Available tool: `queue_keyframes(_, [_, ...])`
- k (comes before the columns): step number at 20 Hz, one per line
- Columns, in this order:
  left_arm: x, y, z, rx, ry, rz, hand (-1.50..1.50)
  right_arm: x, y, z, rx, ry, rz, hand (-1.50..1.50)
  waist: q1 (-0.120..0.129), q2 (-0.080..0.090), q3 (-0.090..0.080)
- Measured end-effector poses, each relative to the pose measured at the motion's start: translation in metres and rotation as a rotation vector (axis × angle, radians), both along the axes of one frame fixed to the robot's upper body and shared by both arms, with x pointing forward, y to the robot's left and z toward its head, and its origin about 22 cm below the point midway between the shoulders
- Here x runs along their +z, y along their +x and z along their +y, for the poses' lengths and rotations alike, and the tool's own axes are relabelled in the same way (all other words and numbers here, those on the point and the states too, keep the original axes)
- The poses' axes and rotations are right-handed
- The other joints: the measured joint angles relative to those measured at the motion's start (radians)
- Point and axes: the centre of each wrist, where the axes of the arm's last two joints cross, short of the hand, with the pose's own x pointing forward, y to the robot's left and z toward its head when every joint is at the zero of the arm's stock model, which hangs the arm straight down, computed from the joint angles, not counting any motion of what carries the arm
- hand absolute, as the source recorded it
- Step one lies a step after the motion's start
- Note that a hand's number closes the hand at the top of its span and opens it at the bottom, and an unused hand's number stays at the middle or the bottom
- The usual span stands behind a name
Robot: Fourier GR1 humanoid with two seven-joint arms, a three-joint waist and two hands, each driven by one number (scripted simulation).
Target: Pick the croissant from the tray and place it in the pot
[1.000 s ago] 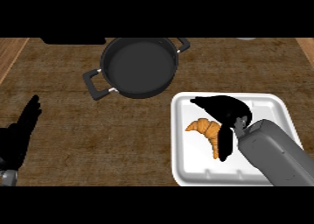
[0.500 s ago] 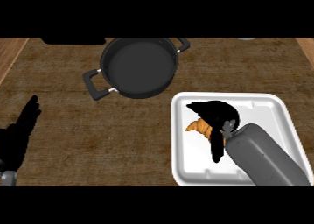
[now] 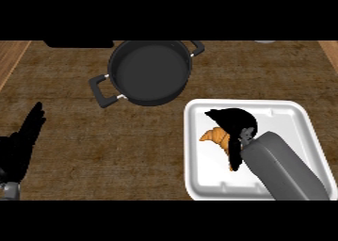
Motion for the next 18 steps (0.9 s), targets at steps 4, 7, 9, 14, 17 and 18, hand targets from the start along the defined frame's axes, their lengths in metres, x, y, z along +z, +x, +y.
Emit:
queue_keyframes(4, [0.000, -0.001, -0.001, -0.001, 0.002, 0.001, 0.00, -0.013, 0.004, 0.002, -0.002, 0.000, 0.005, -1.50, 0.000, 0.000, 0.000])
queue_keyframes(7, [0.006, -0.002, -0.002, 0.004, 0.005, -0.001, 0.00, -0.016, 0.005, 0.001, 0.031, -0.005, 0.001, 1.50, 0.000, -0.004, -0.002])
queue_keyframes(9, [0.002, -0.002, -0.004, 0.001, 0.006, -0.003, 0.00, -0.018, 0.006, 0.003, 0.055, -0.002, -0.014, 1.50, -0.001, -0.007, -0.004])
queue_keyframes(14, [0.002, -0.003, -0.004, -0.002, 0.002, -0.002, 0.00, -0.020, 0.007, 0.004, 0.084, 0.010, -0.045, 1.50, -0.002, -0.009, -0.005])
queue_keyframes(17, [-0.001, 0.000, -0.005, 0.003, 0.004, -0.002, 0.00, -0.022, 0.007, 0.004, 0.091, 0.019, -0.052, 1.50, -0.003, -0.009, -0.005])
queue_keyframes(18, [0.000, -0.003, -0.004, 0.001, 0.006, -0.004, 0.00, -0.021, 0.007, 0.004, 0.091, 0.019, -0.049, 1.50, -0.003, -0.009, -0.005])
